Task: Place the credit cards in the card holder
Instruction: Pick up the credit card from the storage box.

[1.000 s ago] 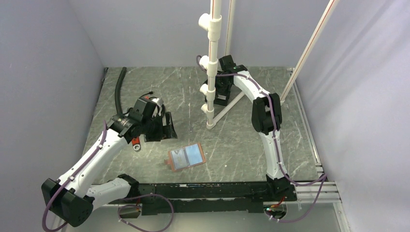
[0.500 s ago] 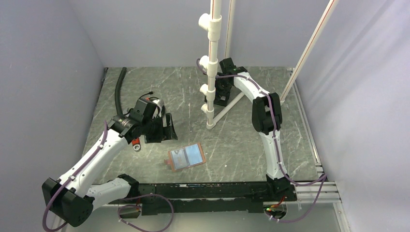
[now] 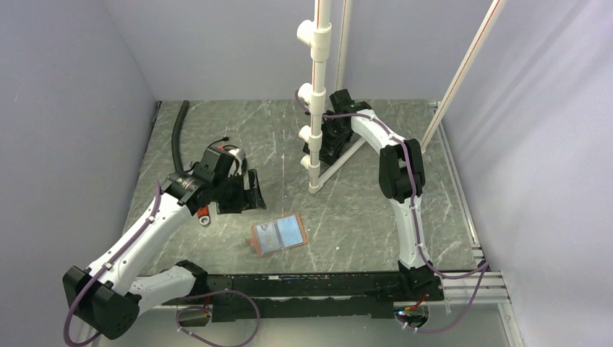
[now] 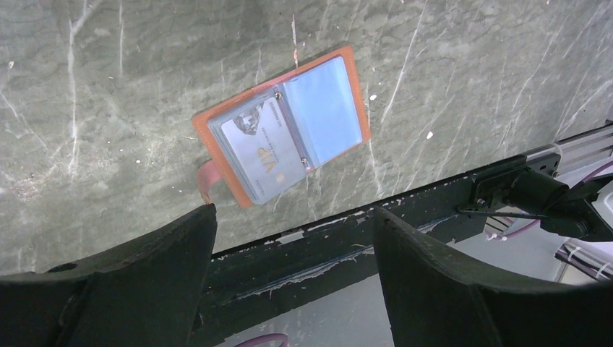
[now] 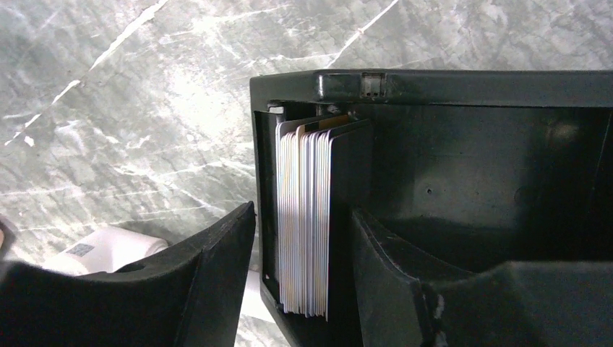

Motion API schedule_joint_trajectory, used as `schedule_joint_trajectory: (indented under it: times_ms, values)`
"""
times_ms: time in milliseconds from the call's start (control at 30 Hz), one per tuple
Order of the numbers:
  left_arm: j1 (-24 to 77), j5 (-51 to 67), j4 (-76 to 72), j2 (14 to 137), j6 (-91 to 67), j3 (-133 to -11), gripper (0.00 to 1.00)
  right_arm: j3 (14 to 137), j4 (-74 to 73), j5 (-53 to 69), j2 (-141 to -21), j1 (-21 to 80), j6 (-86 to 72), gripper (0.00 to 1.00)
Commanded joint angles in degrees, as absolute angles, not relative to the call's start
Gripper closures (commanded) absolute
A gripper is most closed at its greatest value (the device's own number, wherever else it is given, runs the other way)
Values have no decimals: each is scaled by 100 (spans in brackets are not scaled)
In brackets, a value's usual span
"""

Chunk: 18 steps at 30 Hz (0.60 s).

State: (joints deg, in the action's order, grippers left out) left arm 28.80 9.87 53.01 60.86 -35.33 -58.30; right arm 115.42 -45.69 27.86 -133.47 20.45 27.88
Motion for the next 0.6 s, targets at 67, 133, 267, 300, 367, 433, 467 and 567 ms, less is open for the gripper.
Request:
schedule_joint_trajectory:
  times_ms: [67, 133, 267, 300, 367, 433, 467, 567]
  values:
    - [2856, 1111, 5097, 6080, -3454, -5761, 16, 11481, -4635, 3135, -12842, 2057, 2730, 47]
    - [2856, 1129, 5090, 6089, -3454, -5753, 16, 11544, -4687, 3155, -12868, 2049, 2706, 50]
    - [2856, 1158, 5061, 6124, -3438, -5764, 16, 11621, -4772, 3190, -12911, 2048, 2682, 53]
    - [2856, 1161, 5057, 6133, -3431, -5772, 16, 11619, -4772, 3200, -12906, 2048, 2681, 54]
    - [2856, 1176, 5054, 6143, -3418, -5774, 17, 11615, -4782, 3238, -12902, 2048, 2681, 57]
    - [2856, 1197, 5041, 6144, -3415, -5770, 17, 11604, -4777, 3259, -12890, 2039, 2662, 58]
    - [2856, 1195, 5038, 6144, -3411, -5766, 16, 11595, -4770, 3267, -12881, 2039, 2651, 59]
    - [2856, 1210, 5036, 6152, -3402, -5757, 16, 11577, -4782, 3314, -12846, 2039, 2637, 59]
